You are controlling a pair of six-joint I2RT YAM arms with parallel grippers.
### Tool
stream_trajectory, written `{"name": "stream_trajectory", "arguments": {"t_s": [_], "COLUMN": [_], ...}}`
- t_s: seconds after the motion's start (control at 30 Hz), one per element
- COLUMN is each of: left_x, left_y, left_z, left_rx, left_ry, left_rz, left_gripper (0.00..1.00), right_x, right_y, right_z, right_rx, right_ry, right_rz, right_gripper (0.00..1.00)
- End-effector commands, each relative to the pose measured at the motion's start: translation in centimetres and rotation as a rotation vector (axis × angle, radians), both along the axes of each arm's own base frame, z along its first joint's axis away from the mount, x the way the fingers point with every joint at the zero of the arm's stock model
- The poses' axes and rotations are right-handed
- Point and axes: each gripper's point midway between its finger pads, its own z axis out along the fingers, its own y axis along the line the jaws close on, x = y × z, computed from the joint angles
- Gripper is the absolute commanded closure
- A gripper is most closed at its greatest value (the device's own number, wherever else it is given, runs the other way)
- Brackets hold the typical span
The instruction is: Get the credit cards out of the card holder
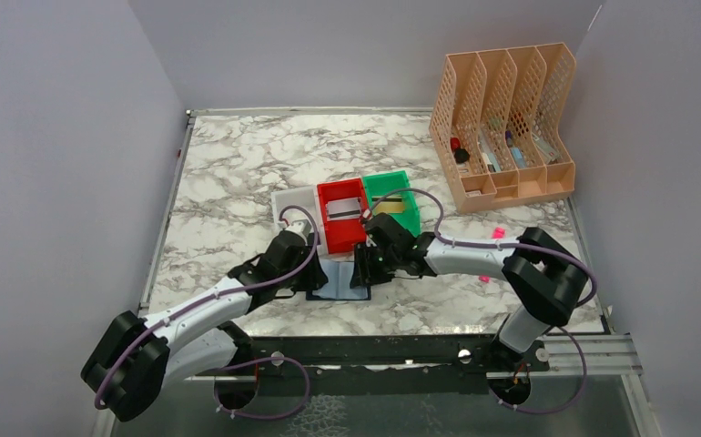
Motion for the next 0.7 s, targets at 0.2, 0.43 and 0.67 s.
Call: {"name": "stream_trajectory", "arguments": {"t_s": [0.2, 0.43, 0.67], "left_x": [-1.3, -2.1, -2.0], "left_y": [0.7, 0.8, 0.7], "left_z": [-2.1, -2.6, -2.4], "left_rx": [0.051, 0.027, 0.008], "left_ry": [0.055, 0.067, 0.058], "left_rz": [-0.025, -0.021, -0.014], "left_gripper": [0.82, 0.88, 0.90], "right_x": [-0.2, -0.3, 0.0], "right_y": [3.2, 6.6, 8.1], "right_z": [0.4, 4.6, 6.9], "right_rx": [0.121, 0.318, 0.381], "right_ry": [0.061, 0.066, 0.046], "right_rz": [0.020, 0.083, 0.137], "right_gripper": [0.57, 0.56, 0.56]}}
